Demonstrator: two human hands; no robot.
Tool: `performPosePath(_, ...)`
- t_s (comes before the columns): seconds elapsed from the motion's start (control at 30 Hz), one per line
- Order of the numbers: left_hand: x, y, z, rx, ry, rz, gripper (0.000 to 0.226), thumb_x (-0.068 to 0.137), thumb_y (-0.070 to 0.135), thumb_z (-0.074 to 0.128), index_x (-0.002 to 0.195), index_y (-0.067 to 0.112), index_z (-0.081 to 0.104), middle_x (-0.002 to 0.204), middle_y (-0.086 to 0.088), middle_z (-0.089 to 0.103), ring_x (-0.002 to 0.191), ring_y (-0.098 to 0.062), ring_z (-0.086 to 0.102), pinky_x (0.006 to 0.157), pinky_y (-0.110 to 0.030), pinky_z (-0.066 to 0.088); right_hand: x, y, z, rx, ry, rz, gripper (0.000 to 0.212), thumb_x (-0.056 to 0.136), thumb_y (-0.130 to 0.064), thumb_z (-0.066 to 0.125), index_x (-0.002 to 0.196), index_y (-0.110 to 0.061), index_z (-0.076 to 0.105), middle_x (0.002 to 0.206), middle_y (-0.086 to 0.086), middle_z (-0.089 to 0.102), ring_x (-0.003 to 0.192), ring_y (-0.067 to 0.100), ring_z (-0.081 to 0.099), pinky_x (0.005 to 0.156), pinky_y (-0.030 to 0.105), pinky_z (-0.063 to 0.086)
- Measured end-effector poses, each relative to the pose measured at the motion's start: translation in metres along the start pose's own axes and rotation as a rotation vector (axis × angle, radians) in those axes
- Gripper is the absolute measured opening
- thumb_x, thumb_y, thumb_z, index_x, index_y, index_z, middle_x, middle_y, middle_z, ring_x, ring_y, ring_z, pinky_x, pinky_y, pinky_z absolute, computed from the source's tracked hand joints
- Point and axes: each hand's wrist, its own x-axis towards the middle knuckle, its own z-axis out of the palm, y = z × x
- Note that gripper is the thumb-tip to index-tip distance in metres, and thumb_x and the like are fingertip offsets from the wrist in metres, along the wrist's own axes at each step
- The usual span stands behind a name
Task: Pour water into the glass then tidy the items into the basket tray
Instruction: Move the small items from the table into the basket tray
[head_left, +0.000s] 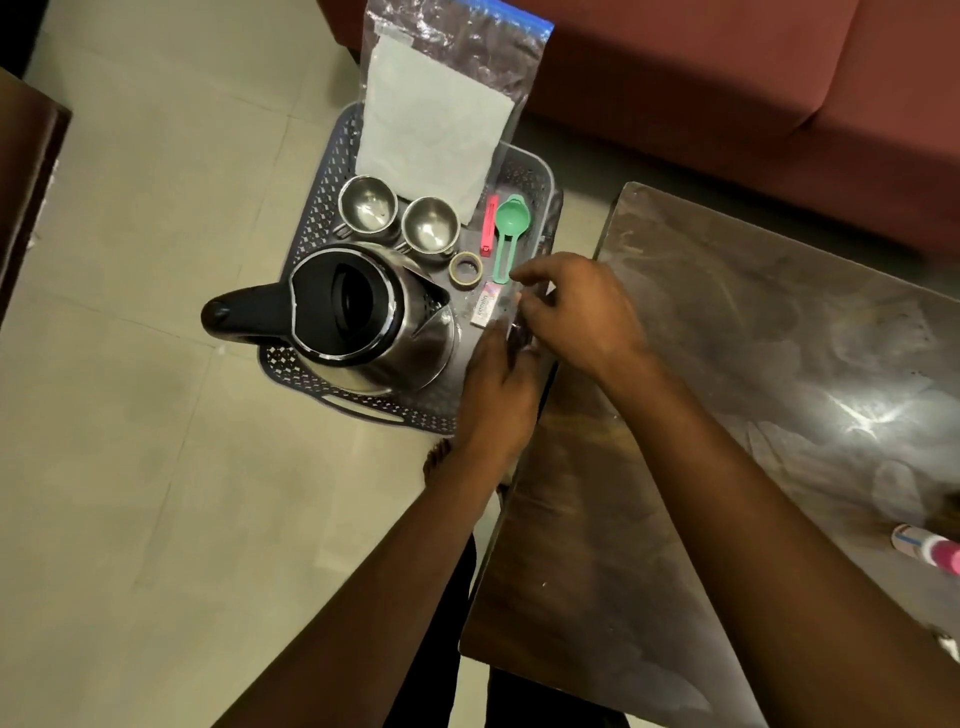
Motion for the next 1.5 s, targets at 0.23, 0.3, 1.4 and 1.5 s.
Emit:
performPosePath(0.23,-0.038,0.009,0.021,0.12,0.091,0.218,0.04,0.107,0.023,0.051,0.146,0.025,0.054,0.14,0.005,0.058,0.125,-0.006,0.054,0.106,-0.028,0.045,-0.085,0.04,-0.036,0.463,0.073,0.149,0.023,0.099,-0.018,0.072,0.121,-0.023,0.079,0.113,-0.012,0.077,0.091,0.004,0.075,0.079,0.025,0.063)
performPosePath(0.3,-0.052,0.009,0.032,0.133,0.089,0.243,0.039,0.105,0.026,0.052,0.143,0.026,0.056,0.136,0.011,0.058,0.123,-0.004,0.054,0.105,-0.026,0.044,-0.117,0.052,-0.044,0.589,0.11,0.179,0.019,0.1,-0.015,0.073,0.117,-0.021,0.079,0.111,-0.014,0.075,0.091,0.003,0.074,0.072,0.015,0.058)
performPosePath(1.4,-0.196,-0.102,0.349,0.542,-0.345,0.36,0.049,0.087,0.025,0.078,0.133,0.024,0.063,0.125,0.005,0.064,0.096,-0.009,0.068,0.088,-0.035,0.062,-0.463,0.369,-0.065,0.535,0.6,0.741,0.033,0.094,-0.022,0.078,0.127,-0.021,0.076,0.118,-0.009,0.079,0.103,0.004,0.075,0.101,0.037,0.06)
performPosePath(1.5,-0.197,-0.105,0.372,0.595,-0.339,0.363,0.049,0.085,0.022,0.079,0.131,0.022,0.065,0.121,0.004,0.062,0.088,-0.01,0.068,0.084,-0.031,0.061,-0.462,0.385,-0.067,0.45,0.553,0.74,0.034,0.093,-0.023,0.078,0.127,-0.022,0.074,0.122,-0.004,0.078,0.112,0.018,0.074,0.105,0.041,0.056)
